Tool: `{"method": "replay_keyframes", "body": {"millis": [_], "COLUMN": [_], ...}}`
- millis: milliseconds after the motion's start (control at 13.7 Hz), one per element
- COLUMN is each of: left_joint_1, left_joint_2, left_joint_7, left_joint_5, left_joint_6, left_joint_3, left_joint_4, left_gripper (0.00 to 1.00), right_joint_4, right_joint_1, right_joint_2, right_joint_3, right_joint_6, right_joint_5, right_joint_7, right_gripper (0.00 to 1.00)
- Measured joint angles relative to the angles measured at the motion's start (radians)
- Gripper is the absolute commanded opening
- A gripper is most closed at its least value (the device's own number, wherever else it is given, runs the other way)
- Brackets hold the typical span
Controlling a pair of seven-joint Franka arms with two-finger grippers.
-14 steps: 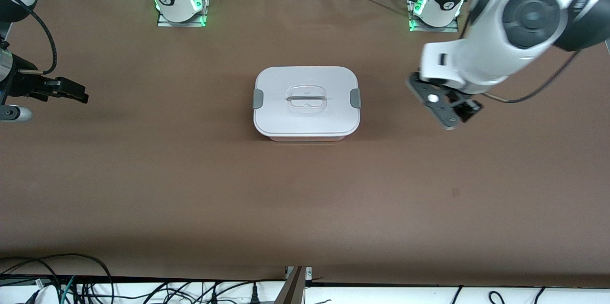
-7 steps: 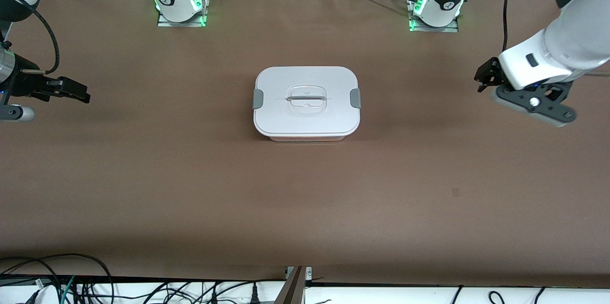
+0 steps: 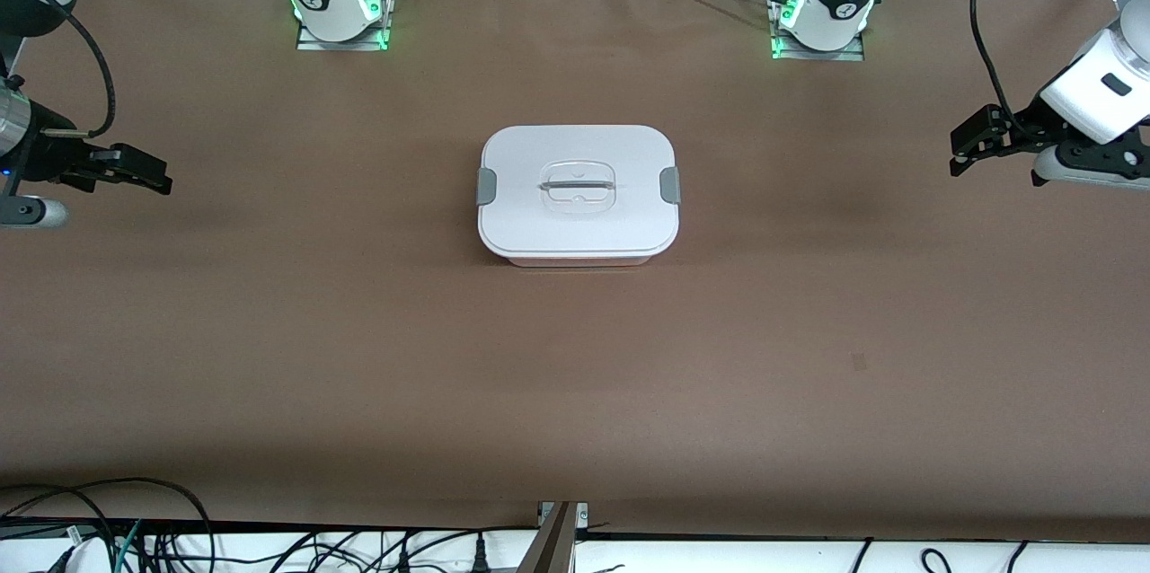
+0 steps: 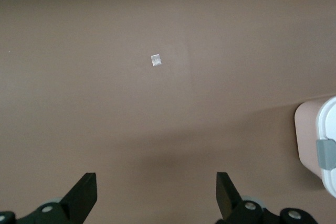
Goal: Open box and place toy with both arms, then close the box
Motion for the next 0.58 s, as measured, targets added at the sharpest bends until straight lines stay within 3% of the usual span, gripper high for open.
{"method": "replay_keyframes", "body": {"millis": [583], "left_joint_1": [-0.002], "left_joint_2": [0.001], "left_joint_7": [-0.023], "left_joint_5": [0.001], "left_joint_6": [-0.034], "left_joint_3": [-0.003], "left_joint_4": [0.004], "left_gripper": [1.00], "right_joint_4": [0.009], "right_joint_1": [0.002], "right_joint_2": [0.001], "right_joint_3": [0.000], "right_joint_6": [-0.001], "right_joint_5": [0.000], "right_joint_7": [0.000], "right_gripper": [1.00]}}
